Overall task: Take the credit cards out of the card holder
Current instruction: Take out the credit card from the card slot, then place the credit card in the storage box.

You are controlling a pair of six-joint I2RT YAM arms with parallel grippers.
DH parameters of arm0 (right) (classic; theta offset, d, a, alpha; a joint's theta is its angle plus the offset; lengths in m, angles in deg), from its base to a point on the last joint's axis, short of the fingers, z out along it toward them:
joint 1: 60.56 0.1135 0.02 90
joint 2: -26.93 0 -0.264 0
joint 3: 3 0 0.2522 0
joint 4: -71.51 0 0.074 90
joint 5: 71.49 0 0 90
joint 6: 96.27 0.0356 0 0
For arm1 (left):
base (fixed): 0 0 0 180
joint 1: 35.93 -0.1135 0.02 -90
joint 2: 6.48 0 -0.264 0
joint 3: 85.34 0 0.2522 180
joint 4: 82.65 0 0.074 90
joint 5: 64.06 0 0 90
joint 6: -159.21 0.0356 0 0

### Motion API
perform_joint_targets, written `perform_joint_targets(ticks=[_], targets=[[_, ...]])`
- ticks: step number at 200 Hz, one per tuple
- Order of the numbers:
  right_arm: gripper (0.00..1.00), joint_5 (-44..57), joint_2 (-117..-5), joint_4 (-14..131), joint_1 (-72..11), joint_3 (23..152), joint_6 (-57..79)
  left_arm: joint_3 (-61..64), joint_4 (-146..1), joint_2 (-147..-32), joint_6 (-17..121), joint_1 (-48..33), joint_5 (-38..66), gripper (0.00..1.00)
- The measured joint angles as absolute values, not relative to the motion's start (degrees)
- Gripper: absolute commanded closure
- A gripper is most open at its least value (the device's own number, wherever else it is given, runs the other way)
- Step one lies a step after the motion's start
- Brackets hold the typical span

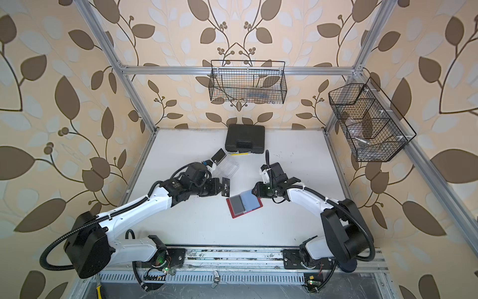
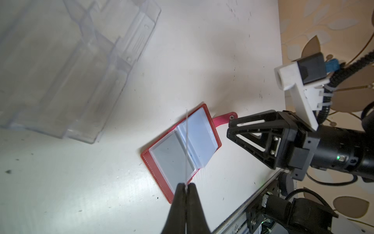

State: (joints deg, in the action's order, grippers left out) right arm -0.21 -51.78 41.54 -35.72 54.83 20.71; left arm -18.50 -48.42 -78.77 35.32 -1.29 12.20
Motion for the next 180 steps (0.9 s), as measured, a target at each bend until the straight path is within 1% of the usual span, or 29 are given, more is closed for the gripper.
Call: perform_joint_targets(ticks=[19, 27, 32, 61, 101, 136, 180], targets=[[0.10, 0.84, -46.80, 41.50, -35.72, 55.27, 18.81, -7.98, -39.98, -79.93, 44.81, -3.35, 12.68, 1.00], [0.03, 1.26, -44.72, 41.50, -35.74, 55.36, 18.61, -3.92, -37.18, -80.72, 48.79, -4.07, 13.03, 1.00], [0.00, 1.45, -43.70, 41.59, -35.87, 55.38, 17.67, -1.49, -35.43, -81.26, 51.41, -4.42, 13.16, 1.00], [0.00, 1.39, -39.24, 42.24, -37.49, 55.45, 16.62, 8.89, -26.14, -85.87, 64.09, -6.21, 14.96, 1.00], [0.00, -0.12, -39.13, 41.39, -38.98, 55.97, 15.44, 17.30, -15.92, -95.23, 76.87, -8.97, 18.12, 1.00], [0.00, -1.89, -40.27, 39.79, -39.37, 56.25, 14.15, 20.63, -9.14, -100.76, 83.41, -12.35, 20.55, 1.00], [0.00, -3.16, -41.10, 38.18, -39.46, 57.19, 12.84, 22.42, -5.66, -103.88, 87.43, -15.85, 22.06, 1.00]])
